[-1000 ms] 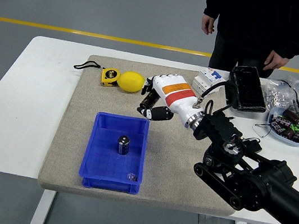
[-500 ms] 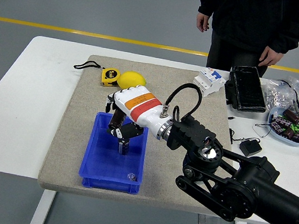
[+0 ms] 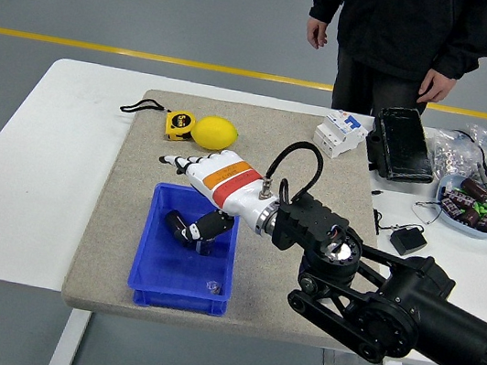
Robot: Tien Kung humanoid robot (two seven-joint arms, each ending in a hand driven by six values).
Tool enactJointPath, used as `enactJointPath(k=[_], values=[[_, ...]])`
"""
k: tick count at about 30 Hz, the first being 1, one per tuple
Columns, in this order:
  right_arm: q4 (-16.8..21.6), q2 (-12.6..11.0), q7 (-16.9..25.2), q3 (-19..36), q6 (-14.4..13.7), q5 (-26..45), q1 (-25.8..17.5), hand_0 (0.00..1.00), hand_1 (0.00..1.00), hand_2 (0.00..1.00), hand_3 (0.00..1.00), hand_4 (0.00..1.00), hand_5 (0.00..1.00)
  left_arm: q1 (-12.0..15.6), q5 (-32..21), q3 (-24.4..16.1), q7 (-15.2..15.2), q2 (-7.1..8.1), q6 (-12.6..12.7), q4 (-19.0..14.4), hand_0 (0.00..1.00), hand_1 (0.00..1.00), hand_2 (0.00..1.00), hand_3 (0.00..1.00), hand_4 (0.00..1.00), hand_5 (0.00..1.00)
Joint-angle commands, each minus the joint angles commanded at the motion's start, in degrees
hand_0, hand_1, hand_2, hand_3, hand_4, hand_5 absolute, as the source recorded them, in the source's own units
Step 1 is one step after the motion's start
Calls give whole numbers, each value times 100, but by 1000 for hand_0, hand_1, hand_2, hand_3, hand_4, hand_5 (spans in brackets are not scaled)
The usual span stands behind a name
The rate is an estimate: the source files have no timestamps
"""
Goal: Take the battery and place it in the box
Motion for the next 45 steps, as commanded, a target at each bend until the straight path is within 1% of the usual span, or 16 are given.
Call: enactJointPath(k=[8, 13, 14, 15, 18, 20, 21, 26, 27, 30, 32, 33, 35, 40, 44, 45], values=[[28, -49, 17, 338, -33, -23, -37, 485, 622, 778, 960, 998, 365, 14, 28, -27, 13, -4, 3, 0, 746, 698, 723, 613, 687, 594], [115, -279, 53, 782, -54, 119, -102, 489, 622, 777, 952, 998, 364, 34, 20, -45, 13, -3, 5, 0, 747, 698, 723, 613, 687, 594], [135, -335, 68, 857, -65, 187, -121, 489, 622, 777, 952, 998, 364, 36, 16, -42, 12, -3, 5, 0, 747, 698, 723, 613, 687, 594], [157, -410, 82, 950, -71, 296, -154, 525, 625, 769, 916, 998, 379, 39, 20, -49, 13, -4, 6, 0, 747, 698, 722, 613, 687, 593], [210, -585, 126, 1156, -53, 633, -263, 525, 625, 769, 916, 998, 379, 45, 10, -44, 11, -4, 5, 0, 747, 698, 722, 613, 687, 593], [269, -725, 168, 1361, -3, 1020, -449, 525, 625, 769, 916, 998, 379, 53, 28, -63, 15, -5, 4, 0, 747, 698, 722, 613, 687, 593], [313, -796, 205, 1479, 6, 1281, -569, 680, 695, 801, 875, 998, 403, 56, 37, -71, 15, -7, 4, 0, 747, 697, 722, 613, 687, 594], [563, -1065, 453, 2095, -6, 2510, -1208, 680, 695, 801, 875, 998, 403, 54, 31, -85, 7, -28, 8, 0, 747, 697, 722, 613, 687, 594], [587, -1092, 479, 2185, 3, 2696, -1294, 742, 749, 837, 862, 998, 506, 51, 42, -91, 8, -30, 8, 0, 747, 697, 722, 613, 686, 594], [682, -1184, 681, 2681, 42, 3441, -1751, 742, 749, 837, 862, 998, 506, 34, 50, -113, -2, -48, 10, 0, 747, 697, 722, 613, 686, 594], [692, -1195, 840, 3018, 47, 3925, -2036, 742, 749, 837, 862, 998, 506, 23, 62, -128, -5, -60, 13, 0, 747, 697, 722, 613, 686, 594], [688, -1196, 898, 3140, 52, 4148, -2122, 759, 782, 848, 851, 998, 588, 18, 69, -131, -5, -64, 13, 0, 746, 698, 723, 612, 686, 595], [576, -1164, 1139, 3454, 215, 4633, -2342, 759, 782, 848, 851, 998, 588, 6, 95, -156, -4, -71, 12, 0, 746, 698, 723, 612, 686, 595], [360, -1082, 1644, 4065, 678, 5862, -2670, 767, 788, 841, 849, 998, 588, -13, 182, -229, 7, -90, 15, 0, 745, 696, 725, 613, 683, 592], [290, -1002, 1873, 4585, 1004, 6830, -2950, 767, 788, 841, 849, 998, 588, -25, 227, -271, 13, -94, 14, 0, 745, 696, 725, 613, 683, 592], [281, -984, 1917, 4696, 1057, 7053, -3027, 796, 802, 846, 908, 998, 597, -26, 240, -281, 14, -93, 12, 0, 745, 695, 724, 613, 685, 595]])
